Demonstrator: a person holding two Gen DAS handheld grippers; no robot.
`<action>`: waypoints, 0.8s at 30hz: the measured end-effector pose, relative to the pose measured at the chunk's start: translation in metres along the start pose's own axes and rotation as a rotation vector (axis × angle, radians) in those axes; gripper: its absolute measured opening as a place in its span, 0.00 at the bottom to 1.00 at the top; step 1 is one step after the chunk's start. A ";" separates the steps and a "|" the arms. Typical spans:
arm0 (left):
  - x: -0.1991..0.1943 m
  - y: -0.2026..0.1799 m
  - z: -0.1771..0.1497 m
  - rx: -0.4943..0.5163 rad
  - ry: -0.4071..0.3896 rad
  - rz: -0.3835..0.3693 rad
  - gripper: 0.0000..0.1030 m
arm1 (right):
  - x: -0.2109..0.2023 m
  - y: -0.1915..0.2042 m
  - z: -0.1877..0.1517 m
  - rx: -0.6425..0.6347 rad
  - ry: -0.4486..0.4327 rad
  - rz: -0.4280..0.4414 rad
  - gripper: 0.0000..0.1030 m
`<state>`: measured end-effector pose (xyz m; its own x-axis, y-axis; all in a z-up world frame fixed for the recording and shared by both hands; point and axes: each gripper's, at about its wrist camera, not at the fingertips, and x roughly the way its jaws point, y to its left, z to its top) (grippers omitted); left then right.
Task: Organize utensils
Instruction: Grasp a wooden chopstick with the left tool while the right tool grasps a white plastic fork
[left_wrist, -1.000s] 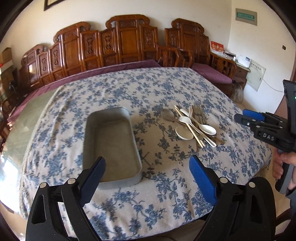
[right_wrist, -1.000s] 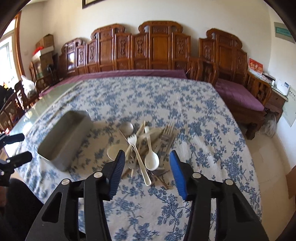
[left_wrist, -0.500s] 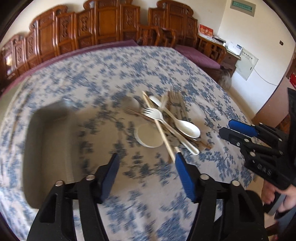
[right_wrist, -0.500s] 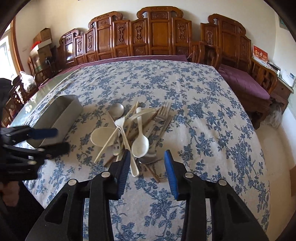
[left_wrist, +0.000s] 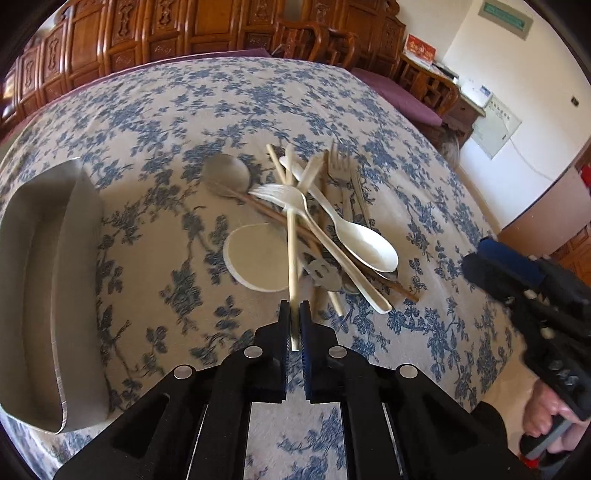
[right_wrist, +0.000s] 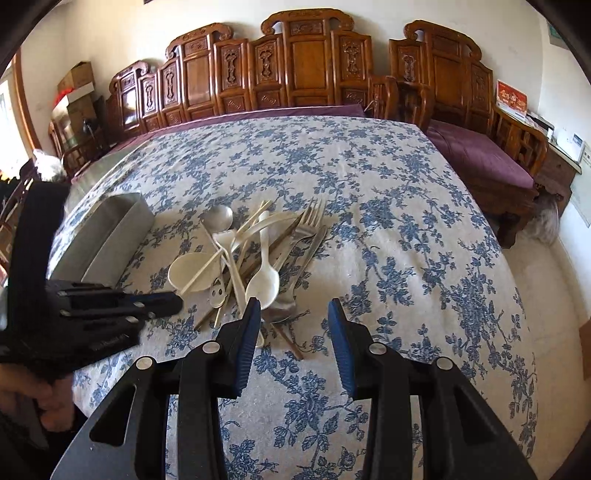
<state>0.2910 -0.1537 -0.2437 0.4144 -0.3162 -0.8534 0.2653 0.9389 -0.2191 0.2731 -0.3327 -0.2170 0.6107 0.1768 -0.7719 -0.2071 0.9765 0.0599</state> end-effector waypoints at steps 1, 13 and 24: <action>-0.005 0.003 -0.002 -0.002 -0.009 0.001 0.04 | 0.002 0.002 -0.001 -0.006 0.003 0.001 0.39; -0.067 0.021 -0.012 0.028 -0.154 0.037 0.04 | 0.048 0.039 -0.016 -0.094 0.080 0.038 0.33; -0.061 0.039 -0.013 0.010 -0.148 -0.008 0.04 | 0.067 0.049 0.021 -0.129 0.029 0.067 0.32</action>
<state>0.2648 -0.0955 -0.2061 0.5357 -0.3414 -0.7723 0.2776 0.9350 -0.2207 0.3195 -0.2704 -0.2527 0.5702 0.2356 -0.7870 -0.3444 0.9383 0.0313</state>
